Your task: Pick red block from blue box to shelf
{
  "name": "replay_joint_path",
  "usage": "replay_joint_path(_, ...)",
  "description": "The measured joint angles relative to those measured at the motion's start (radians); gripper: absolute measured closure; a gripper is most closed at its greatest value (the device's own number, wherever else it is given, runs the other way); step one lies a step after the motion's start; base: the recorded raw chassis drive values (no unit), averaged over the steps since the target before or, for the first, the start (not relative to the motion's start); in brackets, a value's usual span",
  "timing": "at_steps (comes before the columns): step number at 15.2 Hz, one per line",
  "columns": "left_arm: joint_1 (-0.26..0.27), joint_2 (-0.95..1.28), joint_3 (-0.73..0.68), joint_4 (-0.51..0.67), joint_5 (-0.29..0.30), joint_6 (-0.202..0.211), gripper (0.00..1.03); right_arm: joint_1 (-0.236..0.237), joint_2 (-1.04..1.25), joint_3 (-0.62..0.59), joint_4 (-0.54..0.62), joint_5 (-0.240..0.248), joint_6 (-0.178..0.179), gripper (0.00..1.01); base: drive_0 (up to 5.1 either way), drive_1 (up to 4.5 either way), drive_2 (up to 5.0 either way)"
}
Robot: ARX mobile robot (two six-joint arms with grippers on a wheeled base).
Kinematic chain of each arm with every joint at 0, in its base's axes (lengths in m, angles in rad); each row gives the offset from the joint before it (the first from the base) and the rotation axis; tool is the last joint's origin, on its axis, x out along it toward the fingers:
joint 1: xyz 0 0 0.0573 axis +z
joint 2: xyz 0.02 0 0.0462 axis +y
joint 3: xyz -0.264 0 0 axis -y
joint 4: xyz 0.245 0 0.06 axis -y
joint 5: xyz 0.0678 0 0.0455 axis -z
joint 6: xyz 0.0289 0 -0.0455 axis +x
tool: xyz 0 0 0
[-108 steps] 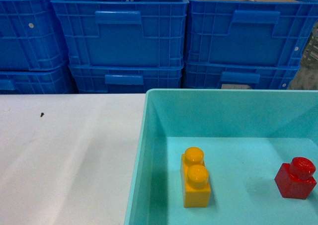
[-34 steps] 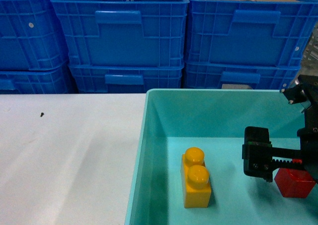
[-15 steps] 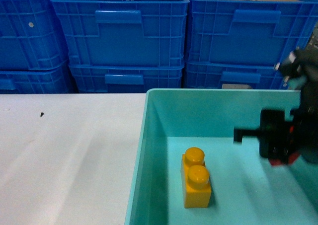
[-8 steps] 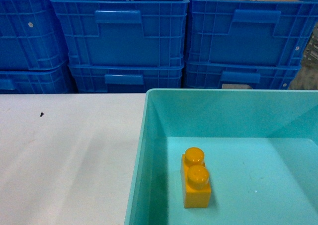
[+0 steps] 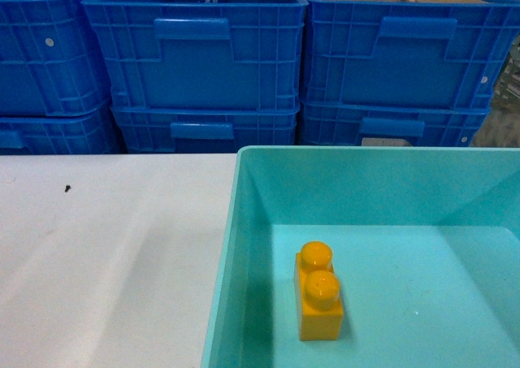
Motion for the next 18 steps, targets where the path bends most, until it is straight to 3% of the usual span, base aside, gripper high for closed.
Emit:
replay_joint_path(3,0.0,0.0,0.0,0.0,0.0,0.0,0.05,0.059,-0.136,-0.11,-0.023,0.062,0.047,0.73,0.0,0.0,0.0)
replay_joint_path(7,0.0,0.0,0.0,0.0,0.0,0.0,0.05,0.132,-0.207,-0.161,-0.083,0.095,0.084,0.73,0.0,0.0,0.0)
replay_joint_path(9,0.0,0.0,0.0,0.0,0.0,0.0,0.05,0.108,-0.19,-0.161,-0.046,0.093,0.1,0.73,0.0,0.0,0.0)
replay_joint_path(11,0.0,0.0,0.0,0.0,0.0,0.0,0.05,0.024,-0.144,-0.158,-0.018,0.063,0.119,0.73,0.0,0.0,0.0)
replay_joint_path(13,0.0,0.0,0.0,0.0,0.0,0.0,0.05,-0.017,-0.144,-0.158,-0.011,0.046,0.127,0.73,0.0,0.0,0.0)
replay_joint_path(15,0.0,0.0,0.0,0.0,0.0,0.0,0.05,-0.012,-0.155,-0.159,-0.018,0.045,0.127,0.73,0.0,0.0,0.0)
replay_joint_path(18,0.0,0.0,0.0,0.0,0.0,0.0,0.05,0.079,-0.174,-0.172,-0.026,0.102,0.125,0.73,0.0,0.0,0.0)
